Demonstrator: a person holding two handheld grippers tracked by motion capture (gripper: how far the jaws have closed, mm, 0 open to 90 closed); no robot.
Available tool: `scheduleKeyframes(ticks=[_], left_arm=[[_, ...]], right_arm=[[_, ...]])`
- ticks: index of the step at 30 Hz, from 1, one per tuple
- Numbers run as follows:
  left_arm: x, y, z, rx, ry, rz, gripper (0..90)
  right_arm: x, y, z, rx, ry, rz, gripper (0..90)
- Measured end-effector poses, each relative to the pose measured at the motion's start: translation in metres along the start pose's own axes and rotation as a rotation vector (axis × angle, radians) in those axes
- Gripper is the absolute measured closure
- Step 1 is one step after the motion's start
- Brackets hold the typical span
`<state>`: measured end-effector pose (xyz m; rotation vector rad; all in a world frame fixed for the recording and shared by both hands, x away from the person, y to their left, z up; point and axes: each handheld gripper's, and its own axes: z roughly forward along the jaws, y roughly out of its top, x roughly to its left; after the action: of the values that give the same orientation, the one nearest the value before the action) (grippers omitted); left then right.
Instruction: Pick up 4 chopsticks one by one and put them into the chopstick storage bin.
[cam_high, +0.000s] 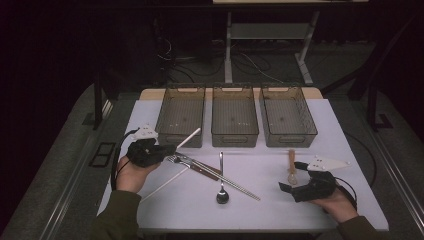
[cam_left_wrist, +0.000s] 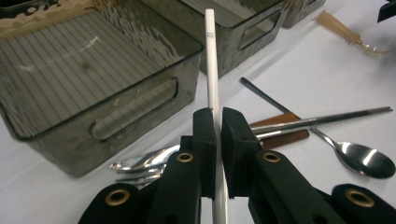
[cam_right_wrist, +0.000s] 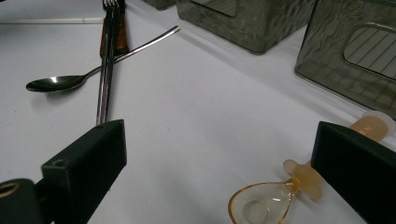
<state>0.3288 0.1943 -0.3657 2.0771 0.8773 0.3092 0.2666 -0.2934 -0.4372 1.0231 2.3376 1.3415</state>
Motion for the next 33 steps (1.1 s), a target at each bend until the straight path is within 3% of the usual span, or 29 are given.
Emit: scheduleKeyframes(ticks=[14,18,33], left_arm=[[0.007,0.039,0.014,-0.002,0.008,0.008,84.1],[0.012,0.049,0.018,-0.015,0.007,-0.006,84.2],[0.031,0.078,0.043,0.009,0.051,-0.028,84.2]], right_arm=[[0.001,0.0,0.0,-0.002,0.0,-0.004,3.2],[0.0,0.0,-0.001,-0.005,0.0,-0.004,3.2],[0.0,0.0,-0.002,-0.01,0.002,0.003,3.2]])
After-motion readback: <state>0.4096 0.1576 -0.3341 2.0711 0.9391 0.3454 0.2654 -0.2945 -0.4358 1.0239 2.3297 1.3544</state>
